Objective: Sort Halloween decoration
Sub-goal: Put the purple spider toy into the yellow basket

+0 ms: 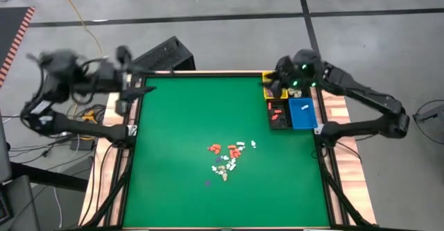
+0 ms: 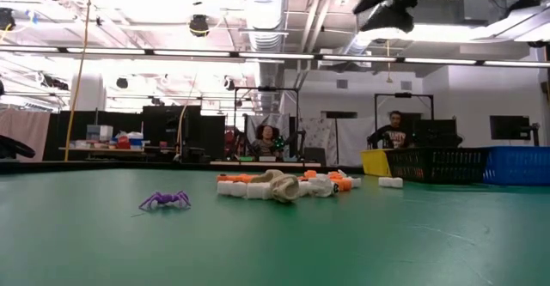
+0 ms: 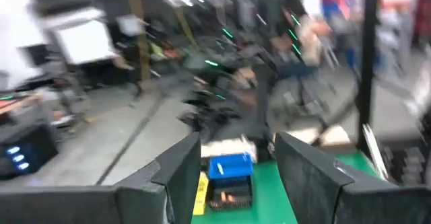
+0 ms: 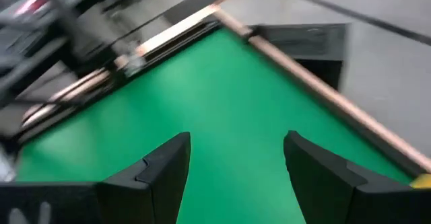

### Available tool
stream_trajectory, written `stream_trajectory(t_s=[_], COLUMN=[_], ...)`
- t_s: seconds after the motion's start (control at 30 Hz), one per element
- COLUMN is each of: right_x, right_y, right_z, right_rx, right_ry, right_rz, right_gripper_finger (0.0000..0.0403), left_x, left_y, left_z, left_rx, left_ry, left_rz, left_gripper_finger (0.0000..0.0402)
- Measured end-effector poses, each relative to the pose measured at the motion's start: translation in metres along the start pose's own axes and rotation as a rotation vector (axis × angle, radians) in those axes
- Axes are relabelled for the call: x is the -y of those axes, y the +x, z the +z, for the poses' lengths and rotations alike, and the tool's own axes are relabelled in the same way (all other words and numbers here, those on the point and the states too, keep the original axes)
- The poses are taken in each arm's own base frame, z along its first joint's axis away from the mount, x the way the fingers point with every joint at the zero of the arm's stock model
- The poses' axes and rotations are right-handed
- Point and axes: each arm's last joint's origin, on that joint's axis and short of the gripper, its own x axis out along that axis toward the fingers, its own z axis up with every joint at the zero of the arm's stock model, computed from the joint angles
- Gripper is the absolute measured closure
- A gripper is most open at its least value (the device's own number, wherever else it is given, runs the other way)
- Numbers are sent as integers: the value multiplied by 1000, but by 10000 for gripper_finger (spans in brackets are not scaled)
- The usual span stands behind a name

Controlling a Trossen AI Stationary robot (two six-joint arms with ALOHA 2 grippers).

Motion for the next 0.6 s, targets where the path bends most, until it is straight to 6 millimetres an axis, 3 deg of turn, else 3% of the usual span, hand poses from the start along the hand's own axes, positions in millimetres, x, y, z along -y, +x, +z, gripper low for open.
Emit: stream_trajectory(t_s=[0.1, 0.2, 0.37, 0.6], right_x=[-27, -59, -115, -170], right_y=[18, 42, 82, 138], right_z=[-6, -17, -49, -122], right_rx=[-32, -74, -131, -253], right_ry=[-68, -126, -219, -340], right_rz=[114, 232, 329, 306], right_gripper_finger=[143, 143, 143, 143], left_x=[7, 14, 25, 38], left_y=[-30, -44, -50, -39], left_z=[-36, -77, -132, -187], left_rx=[114, 171, 157, 27], left_ry=[-97, -199, -320, -398], left_rz=[93, 121, 96, 75], left_gripper_finger=[221, 221, 221, 221])
